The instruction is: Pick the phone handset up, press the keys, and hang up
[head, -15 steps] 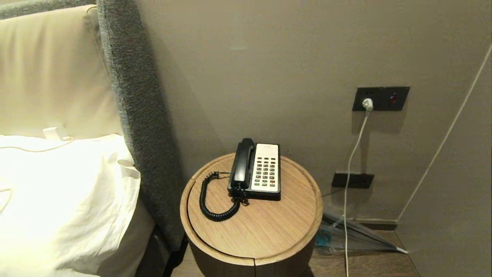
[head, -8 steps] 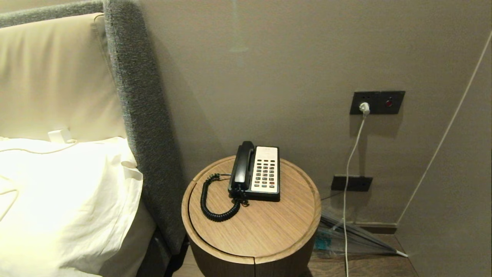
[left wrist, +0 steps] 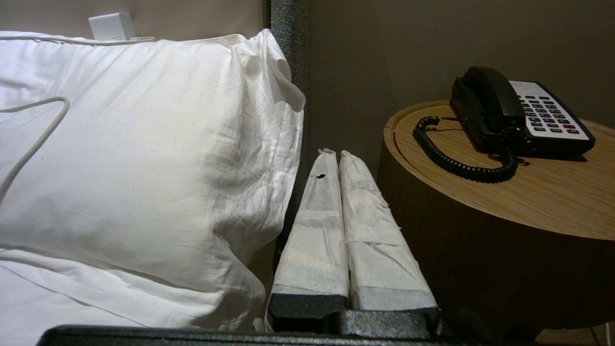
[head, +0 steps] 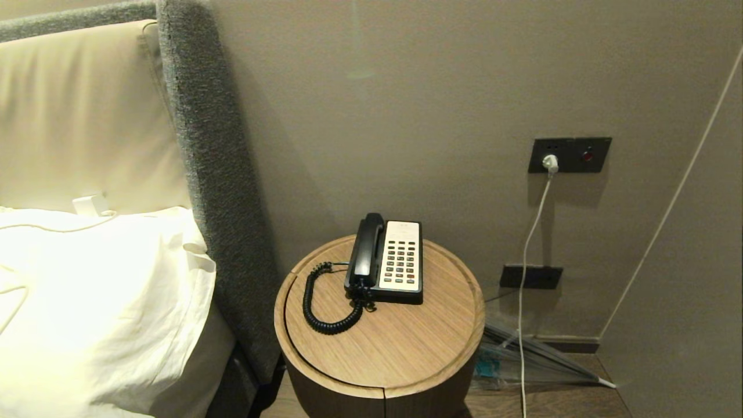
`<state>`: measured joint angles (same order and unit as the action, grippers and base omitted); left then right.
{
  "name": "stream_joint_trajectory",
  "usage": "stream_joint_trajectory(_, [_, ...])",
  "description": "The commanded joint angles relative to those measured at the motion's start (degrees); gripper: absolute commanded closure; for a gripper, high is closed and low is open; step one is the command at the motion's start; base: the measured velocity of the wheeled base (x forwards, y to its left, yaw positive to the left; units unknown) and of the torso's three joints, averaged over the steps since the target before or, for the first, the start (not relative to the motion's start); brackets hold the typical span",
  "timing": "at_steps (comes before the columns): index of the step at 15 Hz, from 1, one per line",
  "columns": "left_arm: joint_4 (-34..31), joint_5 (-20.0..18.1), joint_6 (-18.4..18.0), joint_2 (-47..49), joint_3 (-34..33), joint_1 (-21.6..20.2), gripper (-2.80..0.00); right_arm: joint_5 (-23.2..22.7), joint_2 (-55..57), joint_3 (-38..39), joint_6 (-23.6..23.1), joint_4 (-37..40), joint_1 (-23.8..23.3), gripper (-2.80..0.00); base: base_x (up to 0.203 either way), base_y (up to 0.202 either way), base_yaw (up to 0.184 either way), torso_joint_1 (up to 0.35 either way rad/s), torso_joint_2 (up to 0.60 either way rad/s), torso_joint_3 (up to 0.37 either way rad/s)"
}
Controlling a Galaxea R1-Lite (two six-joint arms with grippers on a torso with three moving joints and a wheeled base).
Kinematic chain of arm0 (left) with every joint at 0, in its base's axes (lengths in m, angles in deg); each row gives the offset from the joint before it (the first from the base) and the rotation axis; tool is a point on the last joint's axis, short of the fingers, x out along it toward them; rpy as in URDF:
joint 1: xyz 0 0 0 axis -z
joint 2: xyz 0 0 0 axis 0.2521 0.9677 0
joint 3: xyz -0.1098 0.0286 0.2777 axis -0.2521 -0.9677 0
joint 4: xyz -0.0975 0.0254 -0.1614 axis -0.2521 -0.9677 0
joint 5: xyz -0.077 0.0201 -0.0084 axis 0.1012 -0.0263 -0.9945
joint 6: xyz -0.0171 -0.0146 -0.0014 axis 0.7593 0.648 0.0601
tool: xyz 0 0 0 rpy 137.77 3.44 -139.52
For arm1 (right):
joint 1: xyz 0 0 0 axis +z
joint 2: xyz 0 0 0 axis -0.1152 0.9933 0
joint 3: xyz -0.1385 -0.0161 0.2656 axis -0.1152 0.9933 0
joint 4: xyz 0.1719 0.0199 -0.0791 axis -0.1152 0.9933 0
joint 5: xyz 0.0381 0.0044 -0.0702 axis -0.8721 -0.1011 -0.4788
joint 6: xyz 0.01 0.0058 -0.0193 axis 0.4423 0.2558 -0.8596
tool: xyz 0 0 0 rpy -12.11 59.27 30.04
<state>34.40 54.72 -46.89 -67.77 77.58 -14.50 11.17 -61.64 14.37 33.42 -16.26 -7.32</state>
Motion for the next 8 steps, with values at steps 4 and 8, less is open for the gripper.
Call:
stream_joint_trajectory(4, [0.05,0.03,0.01,0.0,-2.29,-0.01,0.0,0.11,0.13,1.14,1.32,-0.18,0.0,0.0,0.0,0.0,0.0,0.0,0.0,0.0])
stream_joint_trajectory(8, [-0.03,0.03,0.01,0.0,-2.29,-0.01,0.0,0.02,0.13,1.14,1.32,-0.18,0.0,0.0,0.0,0.0,0.0,0.0,0.0,0.0])
